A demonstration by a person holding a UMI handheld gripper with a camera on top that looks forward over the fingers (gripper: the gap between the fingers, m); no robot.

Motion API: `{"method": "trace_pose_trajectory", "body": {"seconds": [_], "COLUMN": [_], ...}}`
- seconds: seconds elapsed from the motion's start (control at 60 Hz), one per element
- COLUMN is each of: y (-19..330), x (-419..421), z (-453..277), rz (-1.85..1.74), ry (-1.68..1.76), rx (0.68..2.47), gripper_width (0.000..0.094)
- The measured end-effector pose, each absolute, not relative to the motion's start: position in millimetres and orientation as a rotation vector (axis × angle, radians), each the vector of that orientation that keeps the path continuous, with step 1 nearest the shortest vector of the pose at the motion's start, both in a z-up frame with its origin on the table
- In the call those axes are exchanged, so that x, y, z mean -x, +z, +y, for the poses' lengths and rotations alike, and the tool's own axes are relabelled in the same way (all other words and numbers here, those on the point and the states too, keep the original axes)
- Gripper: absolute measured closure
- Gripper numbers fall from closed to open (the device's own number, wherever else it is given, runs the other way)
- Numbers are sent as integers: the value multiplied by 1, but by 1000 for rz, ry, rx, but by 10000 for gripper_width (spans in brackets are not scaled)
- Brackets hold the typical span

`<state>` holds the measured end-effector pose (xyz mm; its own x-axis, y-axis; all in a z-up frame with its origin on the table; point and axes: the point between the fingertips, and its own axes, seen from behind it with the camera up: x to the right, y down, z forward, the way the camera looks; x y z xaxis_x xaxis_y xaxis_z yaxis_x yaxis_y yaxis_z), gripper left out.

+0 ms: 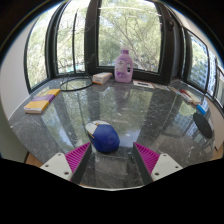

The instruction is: Arrange mouse

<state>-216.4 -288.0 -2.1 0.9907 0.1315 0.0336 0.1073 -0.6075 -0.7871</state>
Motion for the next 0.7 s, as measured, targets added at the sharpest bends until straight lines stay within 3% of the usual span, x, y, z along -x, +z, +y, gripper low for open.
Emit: {"method": "trace_pose_trajectory", "body": {"seconds": [0.3,0.383,0.483,0.7], "y": [-11,-12,-15,-14], "x": [229,229,236,236], "z": [-220,-210,-205,-203], "rz": [-155,-132,-120,-144], "ry": [-27,-7,50,41], "rx": [2202,2213,2223,2223], "gripper_width": [116,187,404,561]}}
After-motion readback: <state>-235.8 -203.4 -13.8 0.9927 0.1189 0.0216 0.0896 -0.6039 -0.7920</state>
